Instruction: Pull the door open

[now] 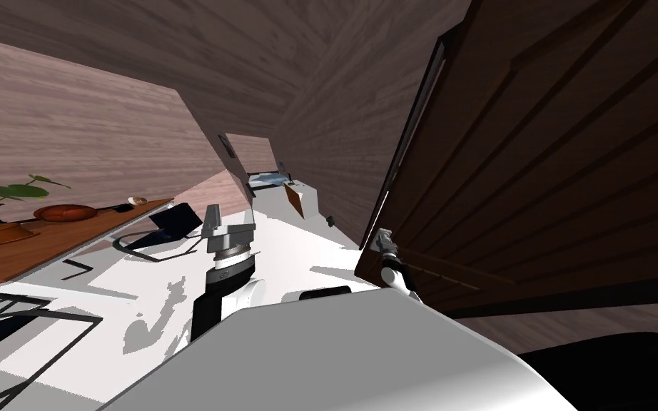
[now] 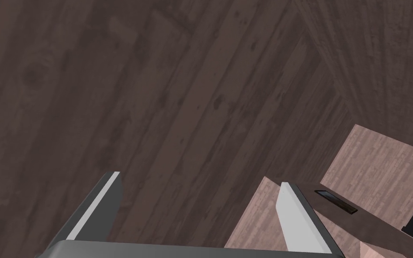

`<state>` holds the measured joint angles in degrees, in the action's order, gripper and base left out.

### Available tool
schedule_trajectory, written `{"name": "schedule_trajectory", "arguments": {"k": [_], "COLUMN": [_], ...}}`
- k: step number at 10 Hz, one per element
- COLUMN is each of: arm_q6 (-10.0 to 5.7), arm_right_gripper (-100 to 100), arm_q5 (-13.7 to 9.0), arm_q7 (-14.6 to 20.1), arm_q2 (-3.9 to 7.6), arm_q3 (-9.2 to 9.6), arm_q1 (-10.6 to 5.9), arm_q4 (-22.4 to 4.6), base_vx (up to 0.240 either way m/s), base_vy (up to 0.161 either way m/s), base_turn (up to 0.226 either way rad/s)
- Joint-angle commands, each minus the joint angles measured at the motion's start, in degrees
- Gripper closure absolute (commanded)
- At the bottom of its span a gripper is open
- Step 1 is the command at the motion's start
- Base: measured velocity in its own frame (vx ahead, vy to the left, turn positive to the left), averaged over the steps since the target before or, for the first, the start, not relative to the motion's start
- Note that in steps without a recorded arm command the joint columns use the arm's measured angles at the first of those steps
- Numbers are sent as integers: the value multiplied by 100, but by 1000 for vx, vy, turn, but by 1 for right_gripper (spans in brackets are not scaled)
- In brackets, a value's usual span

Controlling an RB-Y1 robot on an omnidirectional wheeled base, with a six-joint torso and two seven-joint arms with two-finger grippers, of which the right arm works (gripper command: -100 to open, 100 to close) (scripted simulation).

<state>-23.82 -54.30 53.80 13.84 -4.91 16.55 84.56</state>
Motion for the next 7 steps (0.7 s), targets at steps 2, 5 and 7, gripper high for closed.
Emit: {"name": "schedule_trajectory", "arguments": {"k": [2,5,7], "arm_q6": [-60,-124,-159], "arm_right_gripper": [100,100,100], "arm_q5": [55,104,132], "arm_q7": [7,4,2], "arm_q2": [-62,-114,-143], "arm_q3": [191,356,447], "arm_q1": [243,538,701], "arm_q4": [251,548,712], "base_vx": [-124,-127,-143], "base_vy": [-38,-58,-51], "base_turn": [108,118,78]}}
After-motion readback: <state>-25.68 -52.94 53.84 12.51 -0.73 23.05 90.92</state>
